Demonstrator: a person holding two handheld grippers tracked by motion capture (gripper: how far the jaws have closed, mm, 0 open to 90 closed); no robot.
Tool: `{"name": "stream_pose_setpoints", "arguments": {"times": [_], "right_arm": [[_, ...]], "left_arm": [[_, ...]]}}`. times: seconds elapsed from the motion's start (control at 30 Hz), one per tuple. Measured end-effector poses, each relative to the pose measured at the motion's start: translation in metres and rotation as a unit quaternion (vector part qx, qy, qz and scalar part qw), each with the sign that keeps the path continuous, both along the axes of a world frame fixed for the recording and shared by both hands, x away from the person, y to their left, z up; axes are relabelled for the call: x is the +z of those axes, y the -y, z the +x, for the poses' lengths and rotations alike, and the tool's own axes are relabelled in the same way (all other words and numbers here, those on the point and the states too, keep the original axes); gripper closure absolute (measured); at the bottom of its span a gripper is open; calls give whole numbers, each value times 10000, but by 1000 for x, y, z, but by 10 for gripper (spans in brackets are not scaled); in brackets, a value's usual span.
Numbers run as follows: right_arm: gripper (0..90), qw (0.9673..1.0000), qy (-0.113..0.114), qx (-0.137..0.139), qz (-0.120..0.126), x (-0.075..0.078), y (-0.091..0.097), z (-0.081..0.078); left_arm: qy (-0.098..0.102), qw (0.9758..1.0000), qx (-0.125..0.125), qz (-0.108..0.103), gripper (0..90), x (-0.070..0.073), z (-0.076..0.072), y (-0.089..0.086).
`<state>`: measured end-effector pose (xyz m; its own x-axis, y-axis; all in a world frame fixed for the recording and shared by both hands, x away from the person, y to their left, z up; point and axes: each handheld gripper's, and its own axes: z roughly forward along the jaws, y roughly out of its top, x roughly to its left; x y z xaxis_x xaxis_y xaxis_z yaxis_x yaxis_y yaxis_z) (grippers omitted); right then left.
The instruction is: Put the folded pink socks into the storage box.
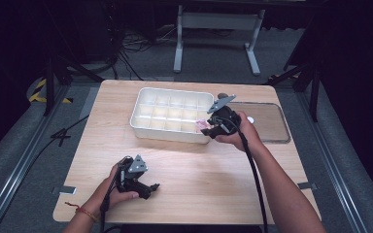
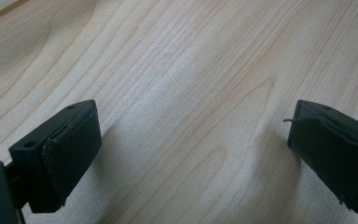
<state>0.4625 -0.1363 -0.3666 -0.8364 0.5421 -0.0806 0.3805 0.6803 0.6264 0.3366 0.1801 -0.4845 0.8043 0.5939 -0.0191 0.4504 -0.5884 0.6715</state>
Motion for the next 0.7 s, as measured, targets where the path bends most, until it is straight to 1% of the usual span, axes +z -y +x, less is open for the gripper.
{"name": "stream_pose_setpoints", "arguments": {"times": [0.03,0.13,0.23,0.33,0.43,0.53,0.7], "right_arm": [[504,10000,36,14,-11,0,1,-2],[491,10000,45,30,-16,1,2,-4],[471,9999,128,21,-34,1,6,-7],[451,9999,144,-2,-48,2,10,-9],[442,9998,193,2,0,4,14,-13],[435,9996,267,5,-129,5,17,-17],[427,9994,305,40,-134,5,23,-24]], "left_arm": [[0,10000,0,1,29,0,0,0],[-2,10000,-1,2,28,0,0,0],[5,10000,5,12,28,0,0,0],[-2,10000,0,2,28,0,0,0],[-1,10000,2,4,28,0,0,0],[8,10000,-3,20,27,0,0,0],[8,10000,-3,28,26,0,0,0]]}}
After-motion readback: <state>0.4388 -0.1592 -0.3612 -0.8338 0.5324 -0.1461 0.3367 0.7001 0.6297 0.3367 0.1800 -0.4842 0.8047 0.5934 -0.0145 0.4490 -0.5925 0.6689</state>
